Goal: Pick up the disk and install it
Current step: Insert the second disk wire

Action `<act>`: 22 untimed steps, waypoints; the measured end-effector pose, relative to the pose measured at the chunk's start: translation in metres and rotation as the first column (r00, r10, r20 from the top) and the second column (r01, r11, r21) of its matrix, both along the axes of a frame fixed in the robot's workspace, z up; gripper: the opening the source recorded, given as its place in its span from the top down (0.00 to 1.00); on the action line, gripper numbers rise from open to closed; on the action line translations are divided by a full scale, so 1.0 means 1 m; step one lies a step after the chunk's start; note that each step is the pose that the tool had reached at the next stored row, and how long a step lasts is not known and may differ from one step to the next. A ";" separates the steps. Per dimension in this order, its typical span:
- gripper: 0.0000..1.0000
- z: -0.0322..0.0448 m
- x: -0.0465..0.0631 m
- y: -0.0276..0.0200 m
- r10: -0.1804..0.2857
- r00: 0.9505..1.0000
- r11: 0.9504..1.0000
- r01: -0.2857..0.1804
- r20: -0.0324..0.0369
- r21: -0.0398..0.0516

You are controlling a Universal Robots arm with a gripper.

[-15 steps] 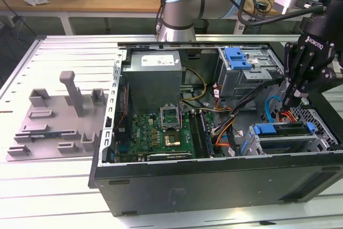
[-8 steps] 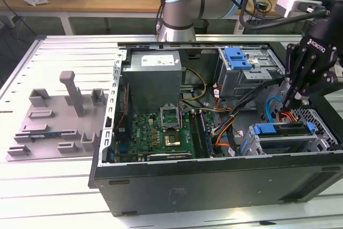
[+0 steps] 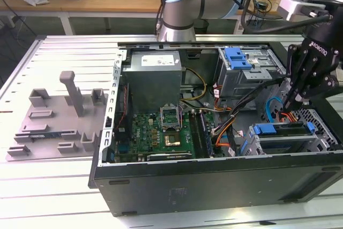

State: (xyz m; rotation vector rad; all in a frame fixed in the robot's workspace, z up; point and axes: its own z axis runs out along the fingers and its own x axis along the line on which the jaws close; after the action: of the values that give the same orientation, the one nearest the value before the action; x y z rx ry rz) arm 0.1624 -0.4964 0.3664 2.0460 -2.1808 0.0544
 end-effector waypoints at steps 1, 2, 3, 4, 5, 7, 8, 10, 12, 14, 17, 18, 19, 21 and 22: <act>0.84 0.0000 0.000 -0.0026 0.000 1.000 1.000 0.000 0.000 0.009; 0.84 -0.0001 0.000 -0.0043 0.000 1.000 1.000 0.000 0.001 0.017; 0.84 -0.0001 0.000 -0.0055 0.000 1.000 1.000 0.000 0.001 0.023; 0.84 -0.0001 0.000 -0.0073 0.000 1.000 1.000 0.000 0.002 0.029; 0.84 -0.0001 0.000 -0.0085 0.000 1.000 0.999 0.000 0.002 0.032; 0.84 0.0000 0.000 -0.0110 0.000 1.000 0.999 0.000 0.003 0.040; 0.84 -0.0001 0.000 -0.0131 0.000 1.000 0.999 0.000 0.004 0.045; 0.84 -0.0001 0.000 -0.0160 0.000 1.000 0.999 0.000 0.007 0.054; 0.84 -0.0006 0.000 -0.0178 0.000 1.000 0.998 -0.001 0.018 0.059; 0.84 -0.0011 0.000 -0.0184 0.000 0.999 0.998 -0.002 0.034 0.062; 0.84 -0.0017 -0.004 -0.0191 0.000 0.998 0.998 -0.003 0.057 0.062; 0.84 -0.0017 -0.005 -0.0193 0.000 0.998 0.998 -0.004 0.062 0.063; 0.84 -0.0017 -0.006 -0.0195 0.000 0.998 0.998 -0.004 0.064 0.063; 0.84 -0.0017 -0.007 -0.0202 -0.001 0.997 0.998 -0.004 0.071 0.068; 0.84 -0.0017 -0.008 -0.0214 -0.001 0.997 0.997 -0.004 0.073 0.074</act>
State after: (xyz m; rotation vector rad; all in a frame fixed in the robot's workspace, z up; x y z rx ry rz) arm 0.1541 -0.5178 0.3647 2.1171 -2.2567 0.0505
